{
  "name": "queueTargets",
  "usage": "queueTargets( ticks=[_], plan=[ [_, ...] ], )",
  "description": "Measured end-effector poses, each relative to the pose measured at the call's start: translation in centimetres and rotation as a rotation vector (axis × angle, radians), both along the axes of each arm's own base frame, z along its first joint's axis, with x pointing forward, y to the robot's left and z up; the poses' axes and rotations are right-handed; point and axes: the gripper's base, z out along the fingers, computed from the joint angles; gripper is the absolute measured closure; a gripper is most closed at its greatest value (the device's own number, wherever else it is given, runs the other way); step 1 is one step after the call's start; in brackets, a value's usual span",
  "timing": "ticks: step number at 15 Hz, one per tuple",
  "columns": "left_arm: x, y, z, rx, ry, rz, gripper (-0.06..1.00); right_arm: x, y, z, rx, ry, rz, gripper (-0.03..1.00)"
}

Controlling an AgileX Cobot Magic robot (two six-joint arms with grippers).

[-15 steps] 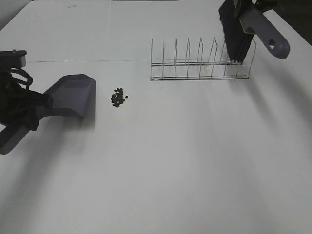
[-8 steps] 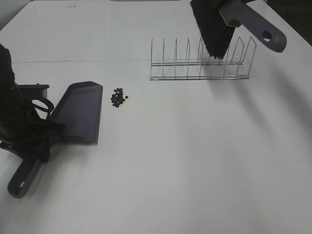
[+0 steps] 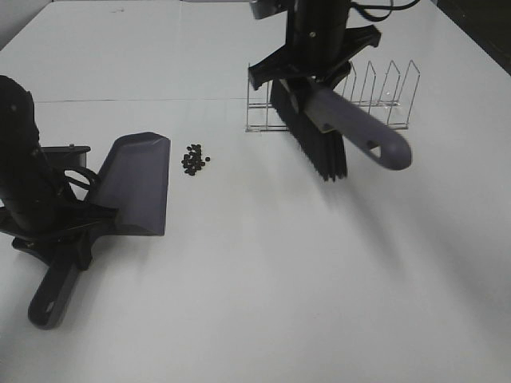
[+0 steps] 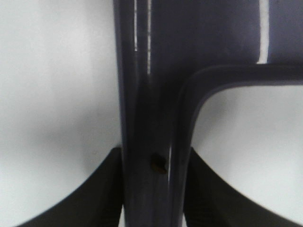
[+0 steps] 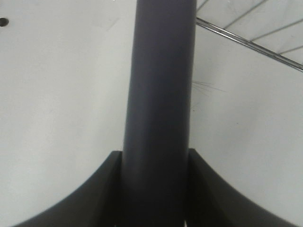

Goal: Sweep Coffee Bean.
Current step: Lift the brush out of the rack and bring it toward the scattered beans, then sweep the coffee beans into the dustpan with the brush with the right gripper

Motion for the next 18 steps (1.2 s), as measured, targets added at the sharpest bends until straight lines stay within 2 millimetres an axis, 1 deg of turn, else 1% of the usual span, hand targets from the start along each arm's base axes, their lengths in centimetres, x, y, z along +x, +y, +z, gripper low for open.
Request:
queueTargets(
  ticks=[2,3,5,6,8,9,11,12,14,15,16,18],
  plan=[
    [0.5,-0.2,-0.2,-0.004,0.011,0.004,0.62,-0.3,2.5,-2.3,-0.048,-0.017,0.050,0.68],
    [0.7,-0.3,-0.3,-0.003,0.016,0.004,0.62,-0.4,3.2,-3.9,-0.073,-0.004,0.068,0.68],
    [0.9,-0.3,-0.3,-0.003,0.018,0.006,0.62,-0.4,4.0,-6.9,-0.106,0.031,0.075,0.68],
    [1.0,-0.3,-0.3,-0.003,0.018,0.006,0.62,-0.3,4.4,-7.4,-0.097,0.018,0.089,0.68],
    [1.0,-0.4,-0.3,-0.003,0.017,0.006,0.62,-0.6,5.7,-7.9,-0.088,0.011,0.115,0.68],
    [1.0,-0.4,-0.3,-0.003,0.018,0.006,0.62,-1.0,6.7,-8.3,-0.079,0.015,0.135,0.68],
    [1.0,-0.4,-0.3,-0.003,0.018,0.006,0.62,-2.3,9.0,-9.5,-0.081,0.026,0.192,0.68],
    [1.0,-0.4,-0.3,-0.004,0.017,0.006,0.62,-2.9,10.3,-9.7,-0.075,0.019,0.222,0.68],
    [1.0,-0.4,-0.3,-0.004,0.017,0.006,0.62,-3.9,13.1,-10.0,-0.049,0.006,0.287,0.68],
    [1.0,-0.4,-0.3,-0.004,0.017,0.006,0.62,-4.3,14.2,-10.1,-0.025,0.017,0.300,0.68],
    [1.0,-0.4,-0.3,-0.004,0.017,0.006,0.62,-4.5,15.0,-10.3,-0.004,0.033,0.316,0.68],
    [1.0,-0.4,-0.3,-0.004,0.017,0.006,0.62,-4.8,16.2,-9.7,0.023,0.050,0.326,0.68]
  ],
)
